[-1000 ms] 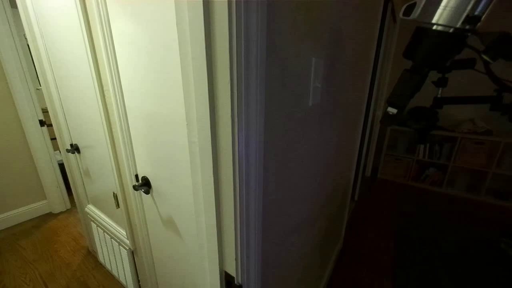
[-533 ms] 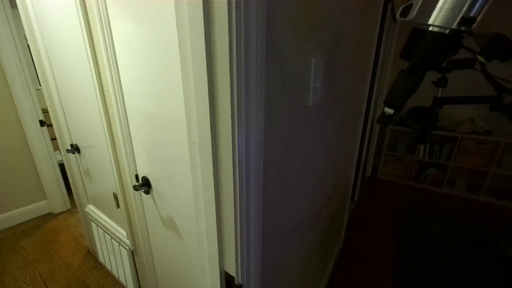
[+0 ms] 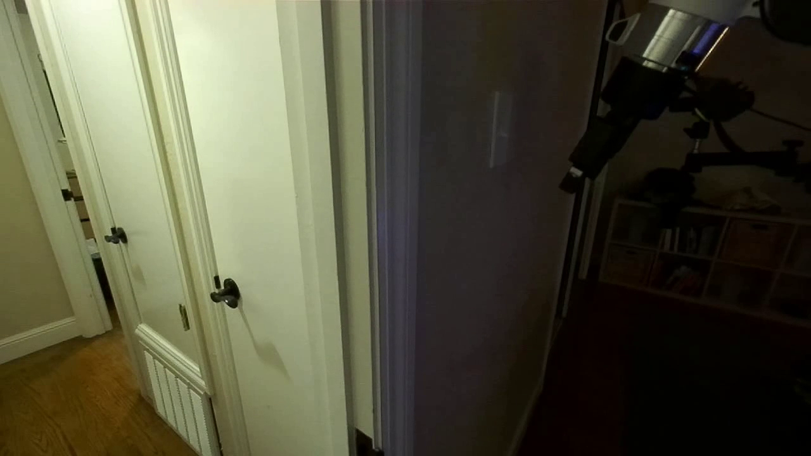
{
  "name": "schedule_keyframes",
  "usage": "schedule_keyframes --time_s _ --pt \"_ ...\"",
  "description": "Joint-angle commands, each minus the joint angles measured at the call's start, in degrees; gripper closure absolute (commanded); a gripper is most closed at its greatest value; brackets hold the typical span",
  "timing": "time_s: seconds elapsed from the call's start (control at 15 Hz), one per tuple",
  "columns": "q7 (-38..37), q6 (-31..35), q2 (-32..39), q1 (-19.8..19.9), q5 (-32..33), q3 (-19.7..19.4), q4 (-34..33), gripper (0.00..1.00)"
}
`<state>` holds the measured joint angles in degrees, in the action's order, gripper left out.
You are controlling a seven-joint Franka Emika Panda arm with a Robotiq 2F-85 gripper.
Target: Switch on the light
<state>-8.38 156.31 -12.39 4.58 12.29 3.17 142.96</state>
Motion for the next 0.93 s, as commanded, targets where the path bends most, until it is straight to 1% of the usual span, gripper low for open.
schedule_keyframes --time_s 0.0,0.13,0.2,0.33,0.4,0.47,0.53,0.87 --pt "1.1 4.5 3.4 1.7 3.0 -1.4 -3.0 0.00" --pt "1.2 6.4 5.1 2.0 3.6 -2.1 -4.7 0.04" --pt "1.0 7.2 6.0 2.1 4.1 -2.3 -5.6 0.04" --pt "0.7 9.3 7.7 2.4 4.3 -2.5 -7.2 0.10" --pt "0.6 10.3 8.6 2.5 4.3 -2.7 -8.1 0.23" --pt "0.5 11.2 9.3 2.5 4.3 -2.8 -8.9 0.34" --pt "0.5 12.1 10.2 2.5 4.2 -3.0 -9.7 0.35" --pt "0.8 14.8 14.2 2.3 3.7 -4.1 -13.6 0.69"
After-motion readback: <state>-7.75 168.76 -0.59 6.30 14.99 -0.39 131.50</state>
